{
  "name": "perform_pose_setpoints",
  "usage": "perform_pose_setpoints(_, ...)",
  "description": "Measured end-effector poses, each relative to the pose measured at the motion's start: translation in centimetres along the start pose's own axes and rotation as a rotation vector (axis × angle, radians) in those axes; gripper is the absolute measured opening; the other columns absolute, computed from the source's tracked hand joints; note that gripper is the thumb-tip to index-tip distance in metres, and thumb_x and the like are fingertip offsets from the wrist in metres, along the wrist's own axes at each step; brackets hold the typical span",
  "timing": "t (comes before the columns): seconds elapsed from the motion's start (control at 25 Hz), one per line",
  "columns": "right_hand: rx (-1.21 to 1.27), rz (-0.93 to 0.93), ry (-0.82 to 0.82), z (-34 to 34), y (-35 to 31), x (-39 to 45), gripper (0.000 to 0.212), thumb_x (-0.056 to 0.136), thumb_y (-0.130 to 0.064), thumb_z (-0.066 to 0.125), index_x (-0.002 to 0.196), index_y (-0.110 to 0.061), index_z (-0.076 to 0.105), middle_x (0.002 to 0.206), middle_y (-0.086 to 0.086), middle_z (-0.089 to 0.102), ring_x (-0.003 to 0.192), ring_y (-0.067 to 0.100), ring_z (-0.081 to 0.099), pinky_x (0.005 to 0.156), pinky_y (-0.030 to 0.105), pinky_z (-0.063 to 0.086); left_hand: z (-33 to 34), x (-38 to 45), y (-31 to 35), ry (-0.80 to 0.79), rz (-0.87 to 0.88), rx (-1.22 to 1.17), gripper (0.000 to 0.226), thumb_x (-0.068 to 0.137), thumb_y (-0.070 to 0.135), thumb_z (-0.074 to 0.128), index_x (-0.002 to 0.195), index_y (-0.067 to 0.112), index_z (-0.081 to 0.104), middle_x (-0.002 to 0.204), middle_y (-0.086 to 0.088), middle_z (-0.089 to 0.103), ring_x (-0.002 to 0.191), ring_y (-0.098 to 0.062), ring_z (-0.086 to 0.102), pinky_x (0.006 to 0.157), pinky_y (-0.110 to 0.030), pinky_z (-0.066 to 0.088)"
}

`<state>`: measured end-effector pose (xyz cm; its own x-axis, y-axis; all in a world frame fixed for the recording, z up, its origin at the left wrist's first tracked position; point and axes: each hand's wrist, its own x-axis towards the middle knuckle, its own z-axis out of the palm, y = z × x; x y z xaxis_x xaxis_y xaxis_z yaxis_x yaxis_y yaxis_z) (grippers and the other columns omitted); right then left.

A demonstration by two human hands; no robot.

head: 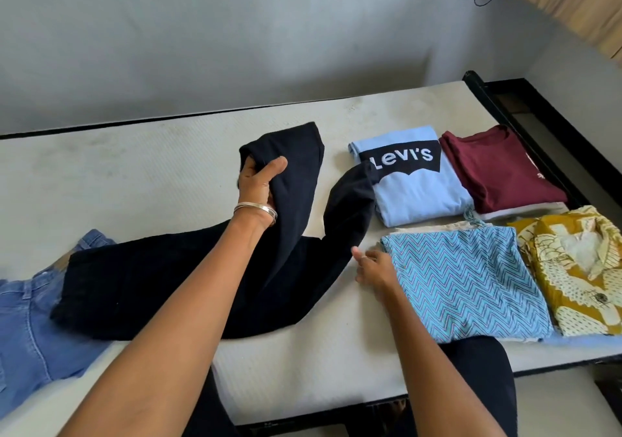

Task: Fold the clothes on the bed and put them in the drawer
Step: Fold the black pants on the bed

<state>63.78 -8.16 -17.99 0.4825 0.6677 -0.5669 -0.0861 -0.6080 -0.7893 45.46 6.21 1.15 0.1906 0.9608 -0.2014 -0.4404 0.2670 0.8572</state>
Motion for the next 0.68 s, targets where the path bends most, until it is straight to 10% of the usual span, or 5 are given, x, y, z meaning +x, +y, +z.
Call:
perform_pose_setpoints(0.24, 0.584, -0.011, 0.168, 2.1, -8.8, 4.4, 0.056, 0.082, -0.046, 0.074, 0.121, -0.008, 0.063, 0.116, 0.004, 0.067, 0.106, 0.02, 0.064, 0.094, 0.033, 0.052, 0.1, 1.1, 2.0, 0.038, -0.11, -0.02, 0.026, 0.07, -0.003, 0.054, 0.094, 0.004, 0.059, 0.084, -0.01, 0.062, 0.079, -0.027, 0.062, 0.082, -0.044, 0.054)
perform_pose_setpoints(0.36, 0.379, -0.002, 0.218, 1.9, -12.9, 5.2, 0.024, 0.083, -0.014, 0.068, 0.107, -0.011, 0.066, 0.103, 0.009, 0.068, 0.097, 0.029, 0.066, 0.066, 0.027, 0.051, 0.2, 1.6, 2.7, 0.032, -0.144, -0.03, 0.026, 0.073, -0.005, 0.05, 0.096, 0.003, 0.056, 0.083, -0.009, 0.06, 0.08, -0.028, 0.06, 0.085, -0.046, 0.053)
perform_pose_setpoints(0.56, 0.198, -0.307, 0.656, 1.1, -16.8, -5.1, 0.038, 0.081, -0.003, 0.051, 0.119, -0.008, 0.052, 0.109, 0.008, 0.061, 0.097, 0.028, 0.06, 0.082, 0.035, 0.048, 3.1, 0.5, 1.2, 0.01, -0.162, -0.049, 0.031, 0.084, -0.01, 0.043, 0.099, 0.011, 0.06, 0.08, -0.004, 0.069, 0.074, -0.023, 0.066, 0.075, -0.037, 0.057)
perform_pose_setpoints(0.68, -0.082, -0.491, 0.934, 2.0, -16.9, -10.6, 0.06, 0.079, 0.0, 0.053, 0.137, -0.011, 0.043, 0.121, 0.01, 0.05, 0.078, 0.021, 0.047, 0.064, 0.031, 0.036, 4.0, -0.2, 0.5, -0.011, -0.163, -0.062, 0.033, 0.084, -0.009, 0.046, 0.103, 0.013, 0.061, 0.086, -0.004, 0.069, 0.08, -0.024, 0.066, 0.079, -0.038, 0.056)
